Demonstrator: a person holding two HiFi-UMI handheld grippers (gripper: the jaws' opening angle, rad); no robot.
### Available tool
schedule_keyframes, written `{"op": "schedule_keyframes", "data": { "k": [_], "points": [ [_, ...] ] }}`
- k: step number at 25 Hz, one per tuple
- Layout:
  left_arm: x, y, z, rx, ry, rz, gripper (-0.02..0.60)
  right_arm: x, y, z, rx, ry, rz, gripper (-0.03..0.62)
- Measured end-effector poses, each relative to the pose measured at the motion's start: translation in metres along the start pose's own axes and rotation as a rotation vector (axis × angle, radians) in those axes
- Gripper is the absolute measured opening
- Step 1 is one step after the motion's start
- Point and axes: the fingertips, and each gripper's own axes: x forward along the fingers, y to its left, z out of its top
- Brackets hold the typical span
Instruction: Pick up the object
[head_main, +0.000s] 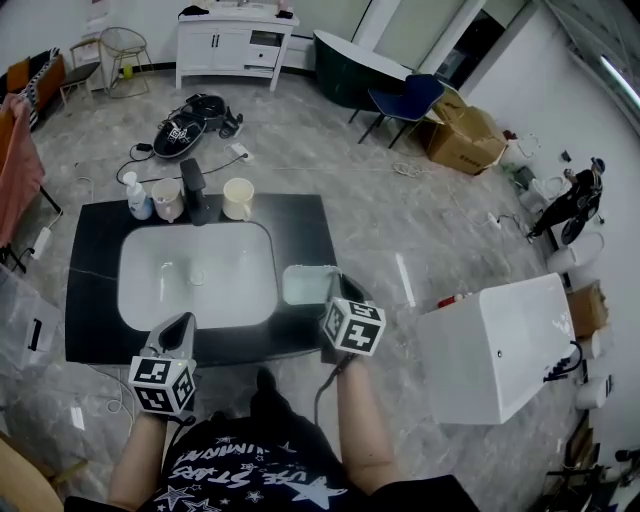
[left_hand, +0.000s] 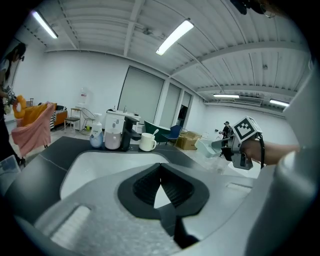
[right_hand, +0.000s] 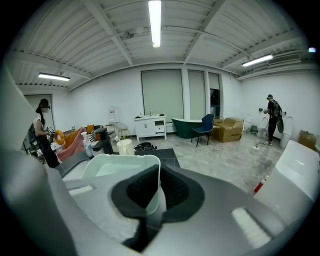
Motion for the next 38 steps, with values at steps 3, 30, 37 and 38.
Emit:
{"op": "schedule_keyframes", "data": {
  "k": [3,30,37,38],
  "points": [
    [-0.022,0.007,-0.008,0.004,-0.002,-0.018,0.008,-0.023,0.014,-0.010,0.015,-0.014,-0.015,0.012],
    [-0.112,-0.044,-0.089,0.000,0.073,-0.076,0.008,-0.159,0.033,-0.119,0.067,0.032,0.007,0.011],
    [-0.151,-0.080,-0.111,0.019,0.068,-0.031,0.008,-0.199,0.018,-0.144,0.059,0.039,0.051,0.011],
    [-0.157,-0.085,-0.115,0.015,0.068,-0.027,0.008,-0.205,0.017,-0.147,0.057,0.039,0.057,0.011]
  ]
}}
